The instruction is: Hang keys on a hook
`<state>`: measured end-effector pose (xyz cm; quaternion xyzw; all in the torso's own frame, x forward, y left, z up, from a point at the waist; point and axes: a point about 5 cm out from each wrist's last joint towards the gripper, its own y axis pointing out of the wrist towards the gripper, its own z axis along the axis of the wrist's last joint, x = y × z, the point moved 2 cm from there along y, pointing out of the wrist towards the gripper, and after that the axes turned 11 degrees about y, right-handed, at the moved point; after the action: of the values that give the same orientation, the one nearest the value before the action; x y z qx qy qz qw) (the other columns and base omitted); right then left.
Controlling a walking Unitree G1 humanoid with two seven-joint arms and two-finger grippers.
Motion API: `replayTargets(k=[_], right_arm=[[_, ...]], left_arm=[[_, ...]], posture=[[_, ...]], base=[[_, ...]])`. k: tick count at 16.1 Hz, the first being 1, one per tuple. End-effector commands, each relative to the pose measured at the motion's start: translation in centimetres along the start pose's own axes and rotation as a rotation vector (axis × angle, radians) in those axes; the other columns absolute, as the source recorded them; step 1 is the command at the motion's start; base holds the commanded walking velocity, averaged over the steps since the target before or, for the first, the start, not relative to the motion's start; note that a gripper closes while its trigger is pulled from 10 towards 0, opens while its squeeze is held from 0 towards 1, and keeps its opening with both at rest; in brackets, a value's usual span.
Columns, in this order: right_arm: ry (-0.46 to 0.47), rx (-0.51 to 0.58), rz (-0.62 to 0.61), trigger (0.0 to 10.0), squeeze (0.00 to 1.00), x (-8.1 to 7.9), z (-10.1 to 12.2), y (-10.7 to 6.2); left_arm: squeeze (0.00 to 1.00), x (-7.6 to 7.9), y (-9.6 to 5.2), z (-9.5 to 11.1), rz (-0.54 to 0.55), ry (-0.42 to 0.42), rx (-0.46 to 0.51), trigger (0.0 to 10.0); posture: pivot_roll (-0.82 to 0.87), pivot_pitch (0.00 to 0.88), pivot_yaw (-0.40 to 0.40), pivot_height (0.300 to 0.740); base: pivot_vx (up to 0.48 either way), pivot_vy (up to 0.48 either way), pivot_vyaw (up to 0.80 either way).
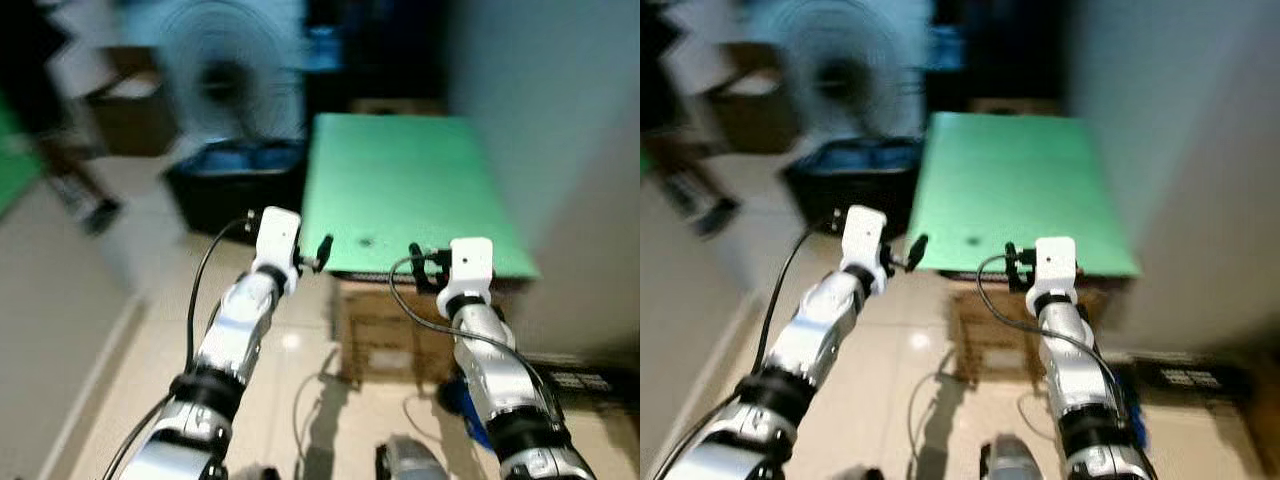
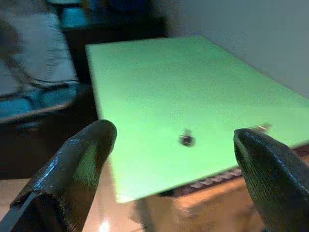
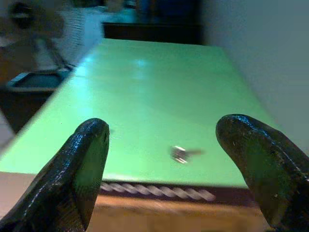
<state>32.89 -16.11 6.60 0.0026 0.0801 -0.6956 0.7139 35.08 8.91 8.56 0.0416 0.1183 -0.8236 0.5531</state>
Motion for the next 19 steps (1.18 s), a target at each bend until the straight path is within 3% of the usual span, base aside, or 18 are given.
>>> replayTargets(k=[1,4,7,10,11,19], right_arm=[[0.000,0.007,0.018,10.0,0.00,-0.38,0.29,0.30],[-0.054,0.004,0.011,10.0,0.00,-0.46,0.20,0.46],[-0.043,0.000,0.028,10.0,0.00,-1.01,0.14,0.53],[-0.057,-0.042,-0.034,10.0,0.00,-0.25,-0.17,0.96],[-0.018,-0.019,-0.027,10.0,0.00,-0.15,0.23,0.88],[0.000,-0.004,-0.002,10.0,0.00,-0.53,0.49,1.03]], left_arm=[[0.00,-0.73,-0.15,0.52,0.027,0.010,0.016,10.0],[0.00,-1.17,-0.39,0.47,0.041,0.013,0.020,10.0],[0.00,-1.49,-0.26,0.75,0.057,0.018,0.025,10.0],[0.00,-1.38,-0.31,0.77,0.060,0.030,0.020,10.0],[0.00,-1.32,-0.31,0.80,0.060,0.029,0.021,10.0],[0.00,-0.75,-0.29,1.10,0.029,0.045,0.036,10.0]], posture=[[-0.10,0.000,0.048,0.672],[-0.09,0.000,0.042,0.672],[-0.08,0.000,0.041,0.672],[-0.08,0.000,0.040,0.672],[-0.08,0.000,0.038,0.677],[-0.08,0.000,0.044,0.740]], base=[[0.000,0.000,-0.51],[0.000,0.000,-0.34],[0.000,0.000,0.00],[0.000,0.000,0.00],[0.000,0.000,0.00],[0.000,0.000,0.00]])
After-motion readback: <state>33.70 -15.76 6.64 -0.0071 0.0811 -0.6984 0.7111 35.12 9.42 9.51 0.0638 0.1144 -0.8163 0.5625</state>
